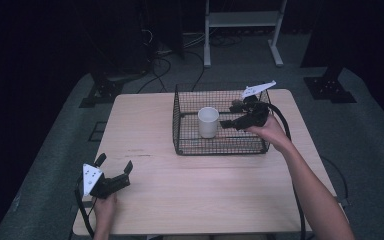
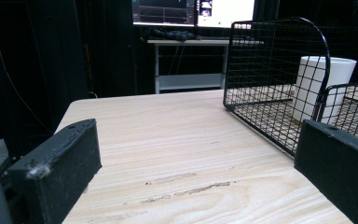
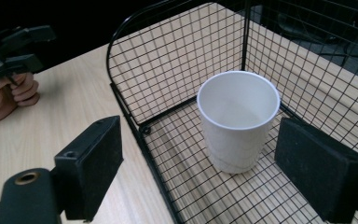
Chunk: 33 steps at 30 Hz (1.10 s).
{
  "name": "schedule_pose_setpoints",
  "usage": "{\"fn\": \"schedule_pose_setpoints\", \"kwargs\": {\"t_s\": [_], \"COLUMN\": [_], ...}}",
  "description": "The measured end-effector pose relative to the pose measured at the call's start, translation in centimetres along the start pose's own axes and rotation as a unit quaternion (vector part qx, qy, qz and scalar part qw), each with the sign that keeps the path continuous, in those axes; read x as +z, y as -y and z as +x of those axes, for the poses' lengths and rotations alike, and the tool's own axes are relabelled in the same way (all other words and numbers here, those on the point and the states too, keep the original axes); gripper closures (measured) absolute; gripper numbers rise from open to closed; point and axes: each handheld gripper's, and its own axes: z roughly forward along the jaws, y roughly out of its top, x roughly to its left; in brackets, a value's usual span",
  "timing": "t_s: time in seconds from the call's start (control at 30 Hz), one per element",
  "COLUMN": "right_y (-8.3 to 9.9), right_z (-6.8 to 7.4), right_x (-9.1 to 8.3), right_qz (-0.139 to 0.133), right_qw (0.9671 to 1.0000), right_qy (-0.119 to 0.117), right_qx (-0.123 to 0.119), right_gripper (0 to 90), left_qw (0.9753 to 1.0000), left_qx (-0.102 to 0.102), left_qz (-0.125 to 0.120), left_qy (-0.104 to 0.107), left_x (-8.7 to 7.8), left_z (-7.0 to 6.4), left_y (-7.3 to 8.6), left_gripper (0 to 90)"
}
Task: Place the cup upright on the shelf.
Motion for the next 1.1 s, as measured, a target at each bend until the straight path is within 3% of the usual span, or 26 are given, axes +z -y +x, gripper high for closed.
{"fn": "schedule_pose_setpoints", "kwargs": {"t_s": [0.6,1.1], "right_y": [2.9,5.0], "right_z": [1.6,2.1], "right_x": [-2.2,-3.8], "right_qz": [-0.004,0.0], "right_qw": [0.9999,0.9999], "right_qy": [0.001,0.008], "right_qx": [-0.01,-0.008], "right_gripper": [14.3,14.3], "left_qw": [1.0,1.0], "left_qx": [0.001,0.002], "left_qz": [0.001,0.001], "left_qy": [-0.001,-0.002], "left_x": [0.0,0.0], "left_z": [0.0,0.0], "left_y": [0.0,0.0], "left_gripper": [0.0,0.0]}}
